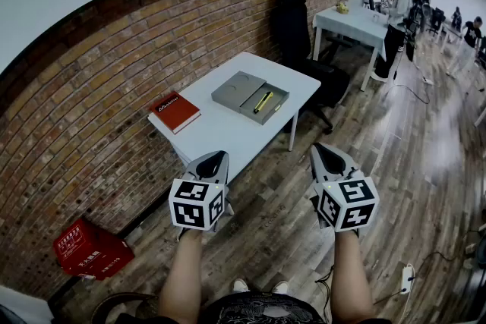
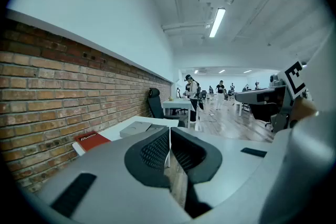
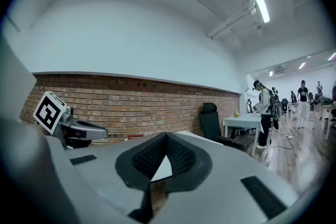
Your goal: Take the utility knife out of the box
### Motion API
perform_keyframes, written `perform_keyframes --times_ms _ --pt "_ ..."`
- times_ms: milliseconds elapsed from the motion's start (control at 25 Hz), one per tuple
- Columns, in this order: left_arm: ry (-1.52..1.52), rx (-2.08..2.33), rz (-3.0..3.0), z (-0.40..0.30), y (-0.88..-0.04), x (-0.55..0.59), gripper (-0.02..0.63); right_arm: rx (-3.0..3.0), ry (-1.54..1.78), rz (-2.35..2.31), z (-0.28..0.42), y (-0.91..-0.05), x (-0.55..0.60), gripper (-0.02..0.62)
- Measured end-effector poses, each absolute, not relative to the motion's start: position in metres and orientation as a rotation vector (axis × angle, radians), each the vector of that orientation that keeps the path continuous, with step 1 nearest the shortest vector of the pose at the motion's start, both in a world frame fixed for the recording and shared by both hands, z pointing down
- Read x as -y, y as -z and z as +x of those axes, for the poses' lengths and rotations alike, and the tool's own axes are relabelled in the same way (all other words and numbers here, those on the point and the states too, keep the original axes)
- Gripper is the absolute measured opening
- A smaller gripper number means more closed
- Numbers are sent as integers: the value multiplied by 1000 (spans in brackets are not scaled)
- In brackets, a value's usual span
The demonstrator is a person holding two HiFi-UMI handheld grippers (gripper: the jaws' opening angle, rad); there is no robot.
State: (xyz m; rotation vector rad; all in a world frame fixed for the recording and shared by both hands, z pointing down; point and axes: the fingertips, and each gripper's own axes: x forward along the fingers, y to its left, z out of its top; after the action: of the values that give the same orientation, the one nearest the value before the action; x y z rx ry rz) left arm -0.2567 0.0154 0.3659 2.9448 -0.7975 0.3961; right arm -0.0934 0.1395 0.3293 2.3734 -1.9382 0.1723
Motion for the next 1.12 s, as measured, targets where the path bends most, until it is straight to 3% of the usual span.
perform_keyframes --times_ms 1120 --pt "-355 880 2926 -195 -362 -36 60 2004 -229 2341 -45 -347 -168 20"
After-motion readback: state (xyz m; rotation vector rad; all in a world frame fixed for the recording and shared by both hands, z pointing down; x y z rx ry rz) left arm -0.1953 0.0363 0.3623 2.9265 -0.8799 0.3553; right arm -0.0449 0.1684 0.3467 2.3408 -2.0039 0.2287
